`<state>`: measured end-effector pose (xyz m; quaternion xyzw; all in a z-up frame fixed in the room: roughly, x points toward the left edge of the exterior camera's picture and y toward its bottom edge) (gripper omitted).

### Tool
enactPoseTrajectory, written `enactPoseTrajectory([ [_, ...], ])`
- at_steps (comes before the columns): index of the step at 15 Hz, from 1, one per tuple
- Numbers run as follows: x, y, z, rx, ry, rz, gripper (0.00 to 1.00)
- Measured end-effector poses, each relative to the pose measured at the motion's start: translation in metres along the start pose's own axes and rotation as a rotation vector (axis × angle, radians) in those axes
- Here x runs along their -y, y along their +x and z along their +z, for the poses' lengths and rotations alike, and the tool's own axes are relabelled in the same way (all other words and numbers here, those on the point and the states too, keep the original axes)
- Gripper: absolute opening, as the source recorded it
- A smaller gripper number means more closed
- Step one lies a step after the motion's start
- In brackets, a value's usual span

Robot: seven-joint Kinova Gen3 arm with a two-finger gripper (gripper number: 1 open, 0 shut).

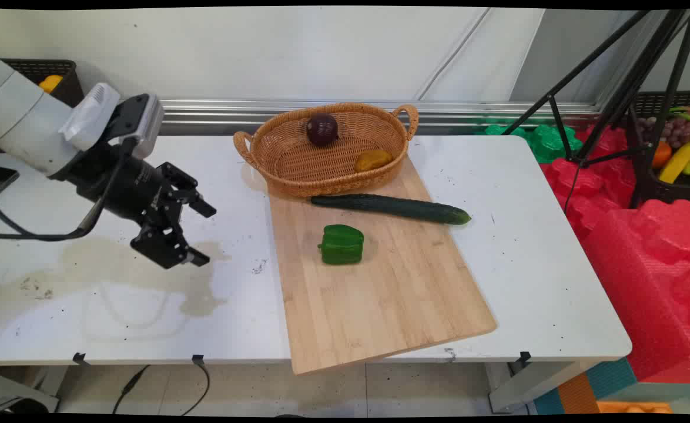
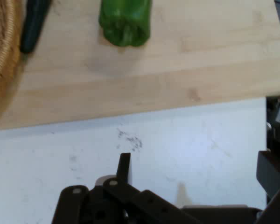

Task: Pick up the potato from the vegetable basket

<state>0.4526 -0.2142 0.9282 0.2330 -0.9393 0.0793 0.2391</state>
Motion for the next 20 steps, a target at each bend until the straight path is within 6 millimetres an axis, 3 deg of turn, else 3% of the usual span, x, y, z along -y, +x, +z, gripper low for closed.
enactPoseTrajectory([
  [4, 0.013, 0.020, -0.002, -0.048, 0.035, -0.019, 1.00],
  [8, 0.037, 0.052, -0.002, -0.116, 0.086, -0.037, 1.00],
  [10, 0.058, 0.076, 0.001, -0.158, 0.122, -0.060, 1.00],
  [20, 0.139, 0.164, 0.046, -0.209, 0.180, -0.143, 1.00],
])
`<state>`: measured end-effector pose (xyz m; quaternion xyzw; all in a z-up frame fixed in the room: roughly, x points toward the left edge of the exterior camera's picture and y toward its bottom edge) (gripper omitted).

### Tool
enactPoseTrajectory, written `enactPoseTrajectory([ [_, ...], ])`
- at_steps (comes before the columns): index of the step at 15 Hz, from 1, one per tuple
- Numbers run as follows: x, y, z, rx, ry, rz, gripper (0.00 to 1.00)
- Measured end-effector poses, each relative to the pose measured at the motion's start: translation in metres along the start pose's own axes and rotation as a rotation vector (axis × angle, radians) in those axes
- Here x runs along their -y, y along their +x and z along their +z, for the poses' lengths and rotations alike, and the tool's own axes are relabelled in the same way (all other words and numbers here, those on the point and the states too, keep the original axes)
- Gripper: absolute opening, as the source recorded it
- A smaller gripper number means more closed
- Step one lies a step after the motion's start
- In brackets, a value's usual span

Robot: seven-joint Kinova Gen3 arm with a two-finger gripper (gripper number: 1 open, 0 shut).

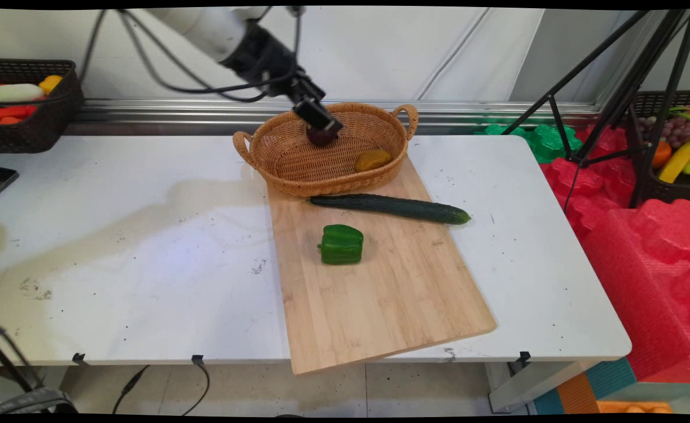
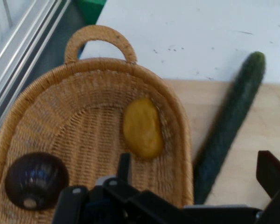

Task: Pick up the potato from the vegetable basket

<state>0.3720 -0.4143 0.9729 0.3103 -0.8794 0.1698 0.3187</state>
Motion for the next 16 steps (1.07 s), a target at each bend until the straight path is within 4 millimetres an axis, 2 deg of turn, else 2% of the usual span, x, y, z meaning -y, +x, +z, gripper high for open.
enactPoseTrajectory([
  [3, 0.017, 0.021, 0.032, 0.028, 0.009, -0.013, 1.00],
  [8, 0.043, 0.043, 0.086, 0.091, 0.019, -0.026, 1.00],
  [11, 0.054, 0.048, 0.115, 0.133, 0.015, -0.033, 1.00],
  [16, 0.063, 0.050, 0.150, 0.184, -0.007, -0.034, 1.00],
])
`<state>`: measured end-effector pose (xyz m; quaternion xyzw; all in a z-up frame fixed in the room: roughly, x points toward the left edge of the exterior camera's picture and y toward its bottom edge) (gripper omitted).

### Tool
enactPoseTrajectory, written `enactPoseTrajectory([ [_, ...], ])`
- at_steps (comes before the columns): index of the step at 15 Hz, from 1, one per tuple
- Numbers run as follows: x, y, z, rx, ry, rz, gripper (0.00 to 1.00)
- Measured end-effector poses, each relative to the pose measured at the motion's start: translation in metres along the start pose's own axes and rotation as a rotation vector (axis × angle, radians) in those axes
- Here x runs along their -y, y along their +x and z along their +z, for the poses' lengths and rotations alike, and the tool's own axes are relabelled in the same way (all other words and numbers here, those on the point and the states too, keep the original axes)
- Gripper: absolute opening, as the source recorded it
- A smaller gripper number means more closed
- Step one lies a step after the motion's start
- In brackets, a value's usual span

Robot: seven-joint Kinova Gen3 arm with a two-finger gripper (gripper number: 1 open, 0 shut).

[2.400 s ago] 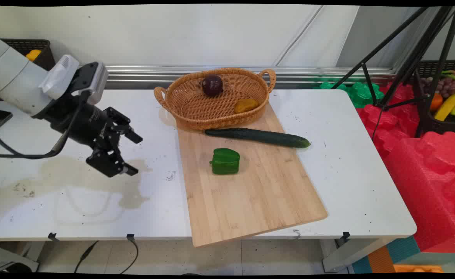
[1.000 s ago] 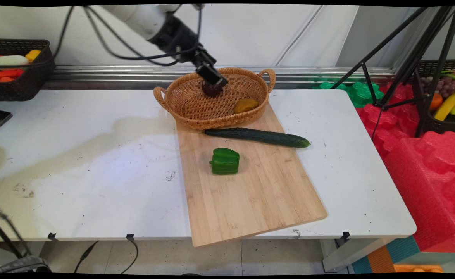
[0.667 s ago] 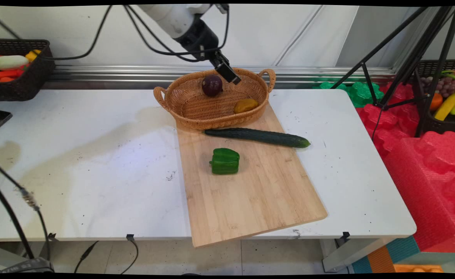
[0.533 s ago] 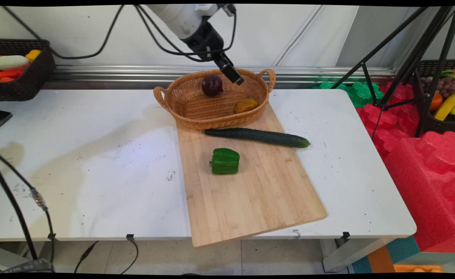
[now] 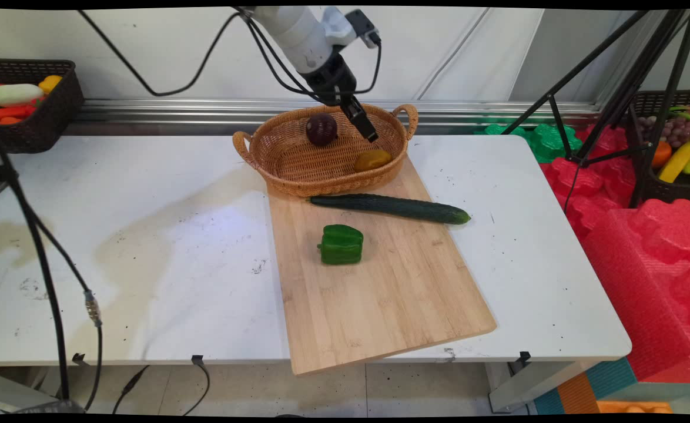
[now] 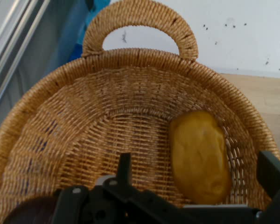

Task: Pick up the potato from the vegetable basket

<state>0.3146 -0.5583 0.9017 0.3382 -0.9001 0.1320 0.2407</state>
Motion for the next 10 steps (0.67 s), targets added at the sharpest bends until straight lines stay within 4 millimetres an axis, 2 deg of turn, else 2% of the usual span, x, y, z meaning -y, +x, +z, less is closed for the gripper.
enactPoseTrajectory([
  [7, 0.009, 0.005, 0.043, 0.060, -0.057, 0.013, 1.00],
  [10, 0.012, 0.006, 0.054, 0.073, -0.073, 0.017, 1.00],
])
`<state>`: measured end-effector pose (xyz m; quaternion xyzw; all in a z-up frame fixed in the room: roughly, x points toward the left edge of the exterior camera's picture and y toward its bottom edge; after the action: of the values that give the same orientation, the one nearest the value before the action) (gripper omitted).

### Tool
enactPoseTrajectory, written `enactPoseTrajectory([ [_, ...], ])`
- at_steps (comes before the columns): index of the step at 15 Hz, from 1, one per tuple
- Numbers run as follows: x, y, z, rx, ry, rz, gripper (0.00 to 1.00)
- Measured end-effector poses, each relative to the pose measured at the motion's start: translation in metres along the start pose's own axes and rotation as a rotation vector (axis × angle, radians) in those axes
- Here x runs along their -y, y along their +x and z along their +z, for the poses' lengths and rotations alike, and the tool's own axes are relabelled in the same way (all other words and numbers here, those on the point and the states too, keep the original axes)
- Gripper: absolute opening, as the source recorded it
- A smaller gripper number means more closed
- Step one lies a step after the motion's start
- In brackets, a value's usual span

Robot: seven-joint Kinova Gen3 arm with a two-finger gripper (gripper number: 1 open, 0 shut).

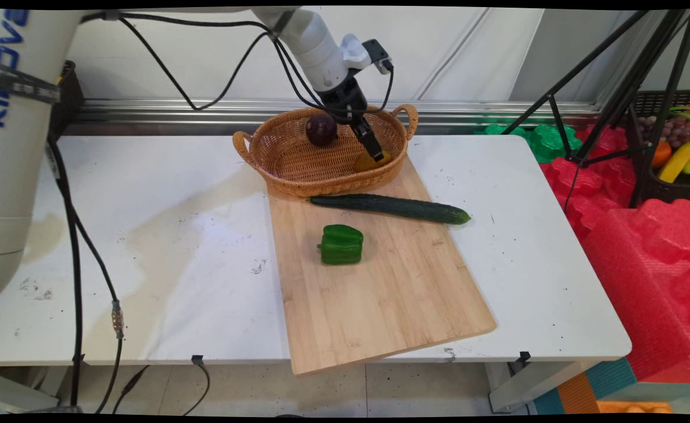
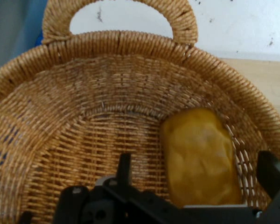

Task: Pick up the potato from the vegetable basket, then place the picked object on the cutting board

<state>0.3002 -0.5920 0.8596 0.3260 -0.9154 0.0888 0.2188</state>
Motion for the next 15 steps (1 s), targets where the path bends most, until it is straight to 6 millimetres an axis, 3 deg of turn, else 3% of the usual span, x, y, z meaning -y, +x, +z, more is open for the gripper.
enactPoseTrajectory([
  [8, 0.011, 0.001, 0.026, 0.033, -0.046, 0.004, 1.00],
  [9, 0.013, 0.001, 0.029, 0.035, -0.050, 0.004, 0.00],
  [15, 0.017, 0.001, 0.030, 0.035, -0.060, 0.008, 0.00],
])
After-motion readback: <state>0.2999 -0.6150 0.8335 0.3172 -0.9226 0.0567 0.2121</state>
